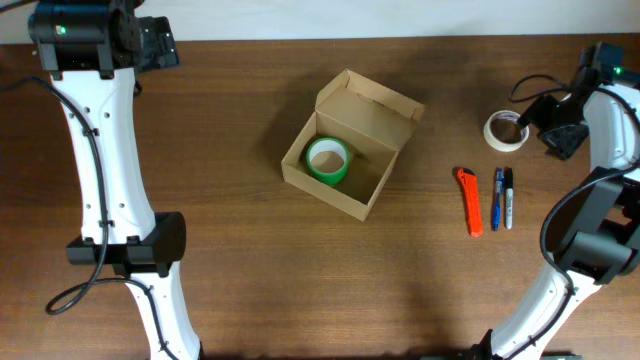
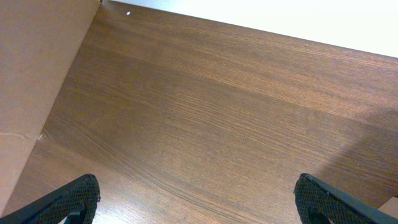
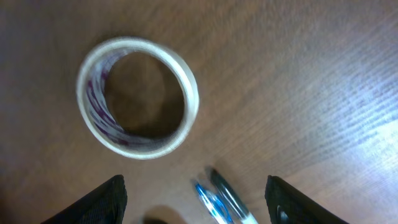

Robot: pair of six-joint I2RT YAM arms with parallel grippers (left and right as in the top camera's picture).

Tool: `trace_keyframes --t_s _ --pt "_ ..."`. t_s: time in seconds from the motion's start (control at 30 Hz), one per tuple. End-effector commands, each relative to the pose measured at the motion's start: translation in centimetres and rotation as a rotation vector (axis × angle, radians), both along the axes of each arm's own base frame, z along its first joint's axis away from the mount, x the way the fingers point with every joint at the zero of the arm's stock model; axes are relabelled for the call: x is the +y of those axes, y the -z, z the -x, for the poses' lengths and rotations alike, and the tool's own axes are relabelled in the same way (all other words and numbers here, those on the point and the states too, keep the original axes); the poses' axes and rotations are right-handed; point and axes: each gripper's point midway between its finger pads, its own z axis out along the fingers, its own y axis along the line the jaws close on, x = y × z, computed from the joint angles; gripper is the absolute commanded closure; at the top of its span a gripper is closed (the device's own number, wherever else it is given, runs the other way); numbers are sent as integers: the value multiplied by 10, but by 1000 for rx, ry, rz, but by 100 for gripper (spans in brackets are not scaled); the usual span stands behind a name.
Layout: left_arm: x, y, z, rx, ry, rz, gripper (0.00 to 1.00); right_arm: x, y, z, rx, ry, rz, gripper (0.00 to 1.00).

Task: Pack container
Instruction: 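Move the right gripper to the white masking tape and grasp it, then place the white tape inside the green tape in the box, release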

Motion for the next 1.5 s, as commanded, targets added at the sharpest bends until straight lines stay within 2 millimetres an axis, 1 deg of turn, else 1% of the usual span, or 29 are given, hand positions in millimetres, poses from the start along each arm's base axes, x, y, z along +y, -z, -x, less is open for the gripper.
trace_keyframes --t_s 0.0,0.1,0.2,0.47,0.5,0.53,0.57,0.67,0.77,0.8,0.87,1.0,1.03,1.1,1.2,1.27,1.3,1.37,1.43,1.47 --pt "4 -16 8 -38 -3 -6 0 -2 11 -12 -23 75 -12 27" --pt "4 -16 8 -38 -3 -6 0 -5 16 -17 -35 114 -13 27" --pt "4 -16 8 -38 -3 -6 0 -6 27 -18 -21 147 -25 27" --pt "4 -16 8 -38 -3 -6 0 -5 69 -12 60 182 -49 28" --pt "4 -16 8 -38 -3 -6 0 -4 76 -10 75 181 -53 31" --pt "4 -16 8 -38 -3 -6 0 -3 78 -10 81 181 -55 32" --pt "4 -16 8 -38 -3 -6 0 -3 82 -9 91 182 -55 34" --pt "4 -16 8 -38 -3 -6 0 -3 85 -8 96 182 -56 49" --pt "4 -16 8 -38 -3 -6 0 -3 85 -8 97 182 -56 81" --pt "4 -16 8 -38 -3 -6 0 -3 85 -7 98 182 -57 89" --pt "4 -16 8 -38 -3 -6 0 -2 85 -5 109 174 -58 96" --pt "4 -16 8 -38 -3 -6 0 1 80 3 145 125 -61 96" --pt "4 -16 8 -38 -3 -6 0 -1 75 7 164 125 -51 96" --pt "4 -16 8 -38 -3 -6 0 -5 57 10 179 90 -22 96" --pt "4 -16 8 -38 -3 -6 0 -10 17 8 164 26 40 96" --pt "4 -16 8 -38 -3 -6 0 -16 -24 7 131 1 119 96" --pt "4 -16 8 -38 -3 -6 0 -14 -47 4 91 -2 131 96" --pt "4 -16 8 -38 -3 -6 0 -1 -106 -2 -26 -56 163 96" --pt "4 -16 8 -38 -3 -6 0 9 -153 1 -112 -78 212 96" --pt "4 -16 8 -38 -3 -6 0 19 -182 4 -170 -93 241 96"
